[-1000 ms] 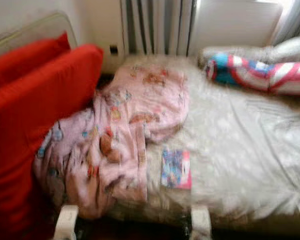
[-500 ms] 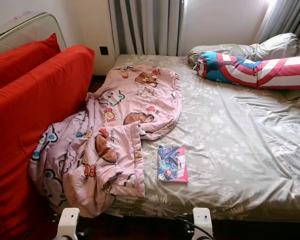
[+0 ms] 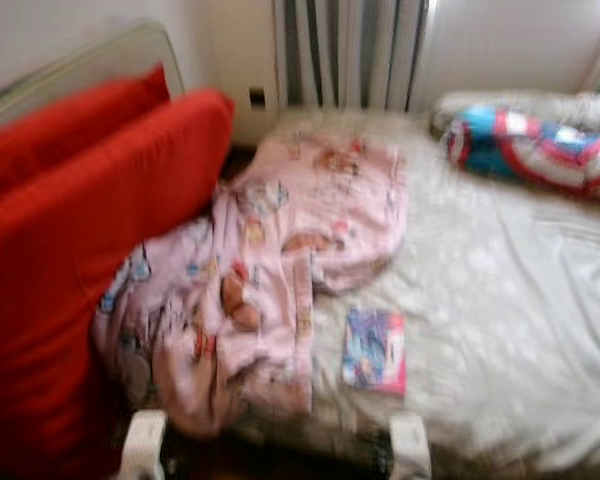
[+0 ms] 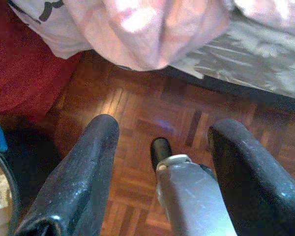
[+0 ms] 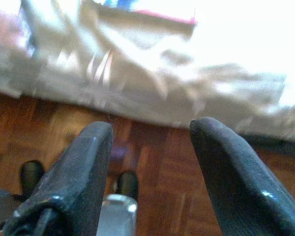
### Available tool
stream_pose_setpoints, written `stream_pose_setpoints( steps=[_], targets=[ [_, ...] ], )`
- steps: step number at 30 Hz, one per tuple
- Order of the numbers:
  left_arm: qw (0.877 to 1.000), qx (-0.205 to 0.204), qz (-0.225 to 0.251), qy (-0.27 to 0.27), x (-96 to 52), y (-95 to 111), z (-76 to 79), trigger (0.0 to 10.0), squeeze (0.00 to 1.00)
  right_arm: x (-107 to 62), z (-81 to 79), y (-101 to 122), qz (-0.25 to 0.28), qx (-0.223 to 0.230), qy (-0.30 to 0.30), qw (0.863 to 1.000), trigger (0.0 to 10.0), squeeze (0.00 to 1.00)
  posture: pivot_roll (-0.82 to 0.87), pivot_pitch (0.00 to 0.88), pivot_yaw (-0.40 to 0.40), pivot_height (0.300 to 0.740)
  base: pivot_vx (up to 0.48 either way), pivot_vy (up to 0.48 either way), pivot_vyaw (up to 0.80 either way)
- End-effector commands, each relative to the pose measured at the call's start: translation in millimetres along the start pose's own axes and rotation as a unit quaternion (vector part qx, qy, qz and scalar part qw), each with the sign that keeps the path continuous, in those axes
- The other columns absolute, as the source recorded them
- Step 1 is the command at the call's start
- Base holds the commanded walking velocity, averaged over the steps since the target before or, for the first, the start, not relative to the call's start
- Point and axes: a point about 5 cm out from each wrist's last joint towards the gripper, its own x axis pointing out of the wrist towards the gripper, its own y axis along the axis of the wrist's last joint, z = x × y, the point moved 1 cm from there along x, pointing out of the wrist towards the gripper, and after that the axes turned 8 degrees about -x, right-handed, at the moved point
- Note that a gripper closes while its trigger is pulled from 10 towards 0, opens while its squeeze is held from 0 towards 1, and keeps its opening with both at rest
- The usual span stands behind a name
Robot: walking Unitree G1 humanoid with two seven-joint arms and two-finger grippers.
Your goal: Clean up the room
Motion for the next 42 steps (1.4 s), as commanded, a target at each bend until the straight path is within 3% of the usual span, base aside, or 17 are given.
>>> stream_pose_setpoints(
  steps=[1, 13, 20, 23, 26, 27, 29, 32, 37, 38, 40, 42],
  targets=[
    [1.000, -0.004, -0.006, 0.002, -0.6, -3, -1.2, 10.0, 0.00, -0.8, -5.5, -4, -0.004, 0.007, 0.007, 1.000, 10.0, 0.00, -0.10, 0.000, 0.007, 0.740, 0.304, 0.000, 0.00],
    [1.000, -0.003, -0.002, 0.003, -0.7, -2, -2.3, 10.0, 0.00, 1.0, -6.4, 6, 0.015, 0.012, 0.004, 1.000, 10.0, 0.00, -0.10, 0.000, 0.011, 0.740, 0.071, 0.000, 0.00],
    [0.999, -0.032, 0.040, -0.001, -1.4, 4, -1.4, 10.0, 0.00, 2.9, -2.0, 25, 0.057, 0.023, -0.005, 0.998, 10.0, 0.00, -0.10, 0.000, 0.011, 0.740, 0.000, 0.000, 0.00],
    [0.996, -0.052, 0.072, -0.008, -2.2, 9, 0.3, 10.0, 0.00, 3.5, 6.8, 57, 0.133, 0.087, -0.024, 0.987, 10.0, 0.00, -0.09, 0.000, 0.010, 0.740, 0.000, 0.000, 0.00],
    [0.995, -0.059, 0.079, -0.009, -2.6, 10, 0.6, 10.0, 0.00, 3.0, 7.8, 71, 0.162, 0.089, -0.022, 0.982, 10.0, 0.00, -0.10, 0.000, 0.010, 0.740, 0.000, 0.000, 0.00],
    [0.994, -0.065, 0.092, -0.009, -3.1, 12, 0.8, 10.0, 0.00, 1.3, 9.9, 87, 0.200, 0.084, -0.021, 0.976, 10.0, 0.00, -0.11, 0.000, 0.010, 0.740, 0.000, 0.000, 0.00],
    [0.992, -0.064, 0.108, -0.009, -4.0, 14, 0.9, 10.0, 0.00, -0.7, 14.0, 101, 0.229, 0.086, -0.026, 0.969, 10.0, 0.00, -0.10, 0.000, 0.010, 0.740, 0.000, 0.000, 0.00],
    [0.989, -0.065, 0.132, -0.005, -5.4, 17, 1.1, 10.0, 0.00, -4.4, 19.4, 113, 0.265, 0.080, -0.025, 0.961, 10.0, 0.00, -0.09, 0.000, -0.003, 0.740, 0.000, 0.000, 0.00],
    [0.987, -0.061, 0.148, 0.002, -6.7, 19, 1.3, 10.0, 0.00, -7.2, 17.9, 112, 0.280, 0.049, -0.014, 0.959, 10.0, 0.00, -0.10, 0.005, -0.011, 0.740, 0.000, 0.000, 0.00],
    [0.980, -0.055, 0.192, -0.004, -7.8, 38, 2.2, 10.0, 0.00, -7.9, 17.3, 110, 0.282, 0.041, -0.012, 0.958, 10.0, 0.00, -0.10, 0.005, -0.012, 0.740, 0.000, 0.000, 0.00],
    [0.939, -0.025, 0.342, -0.022, -23.7, 104, 4.9, 10.0, 0.00, -9.1, 17.7, 103, 0.282, 0.037, -0.013, 0.959, 10.0, 0.00, -0.10, 0.006, -0.015, 0.740, 0.000, 0.000, 0.00],
    [0.927, -0.016, 0.373, -0.028, -30.7, 114, 6.2, 10.0, 0.00, -9.4, 18.8, 99, 0.280, 0.042, -0.014, 0.959, 10.0, 0.00, -0.10, 0.007, -0.017, 0.740, 0.000, 0.000, 0.00]
  ],
)
